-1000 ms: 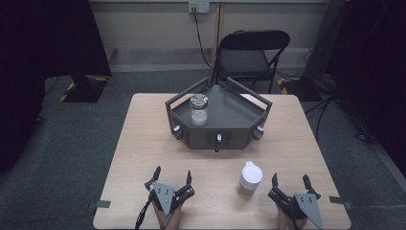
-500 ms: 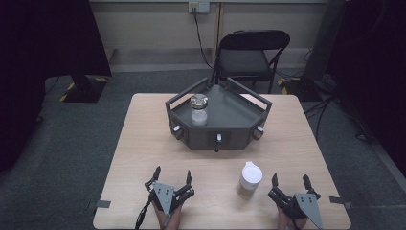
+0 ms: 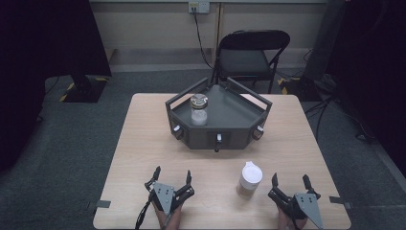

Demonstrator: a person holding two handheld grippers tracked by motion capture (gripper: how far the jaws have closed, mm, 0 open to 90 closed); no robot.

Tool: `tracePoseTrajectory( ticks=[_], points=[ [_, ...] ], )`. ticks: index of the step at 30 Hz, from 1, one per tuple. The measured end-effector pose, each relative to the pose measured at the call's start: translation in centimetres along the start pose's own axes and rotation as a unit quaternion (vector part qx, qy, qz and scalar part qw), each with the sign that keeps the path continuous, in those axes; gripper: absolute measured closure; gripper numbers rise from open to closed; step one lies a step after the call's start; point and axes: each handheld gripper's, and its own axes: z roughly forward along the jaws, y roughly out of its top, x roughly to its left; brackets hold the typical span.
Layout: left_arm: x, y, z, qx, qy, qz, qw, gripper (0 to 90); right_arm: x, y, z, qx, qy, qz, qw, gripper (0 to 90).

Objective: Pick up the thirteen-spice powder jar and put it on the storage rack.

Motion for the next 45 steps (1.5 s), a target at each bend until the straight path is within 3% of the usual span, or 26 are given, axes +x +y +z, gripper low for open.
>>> tracePoseTrajectory(
  ticks=[5, 8, 12, 16, 22, 26, 32, 38, 45],
  points=[
    [0.0, 0.0, 0.0, 0.000, 0.000, 0.000, 1.0000, 0.0, 0.0, 0.2, 0.1, 0.004, -0.001, 0.002, 1.0000, 1.5],
    [0.0, 0.0, 0.0, 0.000, 0.000, 0.000, 1.0000, 0.1, -0.2, 0.9, 0.1, 0.012, 0.001, 0.017, 0.9998, 0.9],
    [-0.2, 0.1, 0.1, 0.004, 0.007, -0.001, 1.0000, 0.3, 0.0, 2.4, -0.4, -0.011, 0.013, 0.016, 0.9997, 0.6],
    [-0.3, 0.0, 0.0, 0.001, 0.008, 0.000, 1.0000, 0.1, 0.5, 4.2, -0.9, -0.030, 0.047, 0.023, 0.9982, 0.4],
    [-0.3, 0.0, 0.0, 0.000, 0.008, 0.000, 1.0000, 0.1, 2.2, 5.4, -1.1, -0.043, 0.102, 0.006, 0.9938, 0.2],
    [-0.3, 0.0, 0.0, 0.001, 0.010, 0.000, 1.0000, 0.1, 3.1, 5.0, -0.6, -0.021, 0.120, 0.010, 0.9925, 0.2],
    [-0.4, 0.0, 0.0, 0.000, 0.010, 0.000, 0.9999, 0.1, 4.1, 2.8, -0.5, -0.007, 0.140, 0.026, 0.9897, 1.1],
    [-0.3, 0.0, 0.0, 0.000, 0.010, 0.000, 1.0000, 0.1, 4.4, 2.5, -0.2, 0.012, 0.152, 0.027, 0.9880, 4.8],
    [-0.3, 0.0, 0.0, 0.000, 0.010, 0.000, 1.0000, 0.1, 4.1, 2.4, 0.1, 0.036, 0.156, 0.036, 0.9865, 15.9]
  ],
)
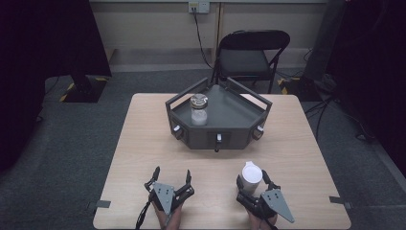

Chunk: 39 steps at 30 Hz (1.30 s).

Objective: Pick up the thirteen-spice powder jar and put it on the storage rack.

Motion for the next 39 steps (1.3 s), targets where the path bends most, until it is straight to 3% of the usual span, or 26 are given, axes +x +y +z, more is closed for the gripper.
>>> tracePoseTrajectory(
  ticks=[5, 7, 15, 39],
  points=[
    [0.0, 0.0, 0.0, 0.000, 0.000, 0.000, 1.0000, 0.1, -0.2, 0.1, 0.1, 0.012, 0.001, -0.001, 0.9999, 21.2],
    [0.0, 0.0, 0.0, 0.000, 0.000, 0.000, 1.0000, 0.1, -0.5, 0.2, 0.1, 0.013, 0.010, -0.001, 0.9999, 28.4],
    [0.0, 0.0, 0.0, 0.000, 0.000, 0.000, 1.0000, 0.2, -0.3, 0.6, 0.1, 0.020, 0.008, -0.016, 0.9996, 29.4],
    [0.0, 0.0, 0.0, 0.000, -0.001, 0.000, 1.0000, 0.3, -0.9, 1.5, 0.1, 0.026, 0.024, -0.023, 0.9991, 29.5]
  ],
)
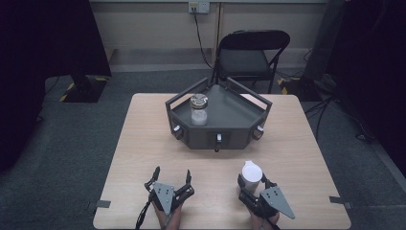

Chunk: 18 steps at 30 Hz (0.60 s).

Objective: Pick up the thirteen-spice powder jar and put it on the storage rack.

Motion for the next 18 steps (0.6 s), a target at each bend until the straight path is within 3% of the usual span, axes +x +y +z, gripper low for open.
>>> tracePoseTrajectory(
  ticks=[18],
  points=[
    [0.0, 0.0, 0.0, 0.000, 0.000, 0.000, 1.0000, 0.4, -1.0, 1.2, 0.1, 0.009, 0.022, -0.007, 0.9997, 29.7]
  ],
)
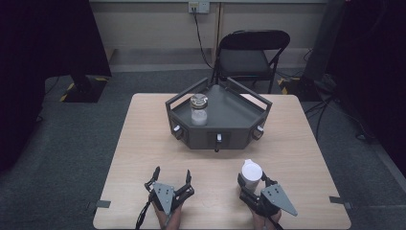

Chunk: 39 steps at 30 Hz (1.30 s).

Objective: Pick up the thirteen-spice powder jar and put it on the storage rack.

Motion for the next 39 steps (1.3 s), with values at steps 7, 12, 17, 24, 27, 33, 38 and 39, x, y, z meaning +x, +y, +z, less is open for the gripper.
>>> tracePoseTrajectory(
  ticks=[7, 12, 17, 24, 27, 33, 38, 39],
  points=[
    [0.0, 0.0, 0.0, 0.000, 0.000, 0.000, 1.0000, 0.5, -0.8, 1.2, -0.1, -0.006, 0.011, -0.007, 0.9999, 29.7],
    [0.0, 0.0, 0.0, 0.000, 0.000, 0.000, 1.0000, 0.5, -1.4, 2.1, 0.0, -0.007, 0.027, -0.010, 0.9996, 29.6],
    [0.0, 0.0, 0.0, 0.000, 0.000, 0.000, 1.0000, 0.5, -1.8, 2.9, 0.5, -0.006, 0.033, -0.007, 0.9994, 29.6],
    [0.0, 0.0, 0.0, 0.000, 0.001, 0.000, 1.0000, 0.5, -2.4, 4.4, 1.4, -0.006, 0.048, -0.012, 0.9988, 29.6],
    [0.0, 0.0, 0.0, 0.000, 0.001, 0.000, 1.0000, 0.5, -2.9, 4.9, 1.8, -0.005, 0.057, -0.012, 0.9983, 29.6],
    [0.0, 0.0, 0.0, 0.000, 0.001, 0.000, 1.0000, 0.5, -4.0, 5.7, 2.7, -0.008, 0.072, -0.005, 0.9973, 29.7],
    [0.0, 0.0, 0.0, 0.000, 0.001, 0.000, 1.0000, 0.5, -4.6, 6.7, 3.4, -0.012, 0.084, -0.009, 0.9964, 29.7],
    [0.0, 0.0, 0.0, 0.000, 0.001, 0.000, 1.0000, 0.5, -4.7, 7.0, 3.6, -0.012, 0.086, -0.013, 0.9961, 29.7]
  ],
)
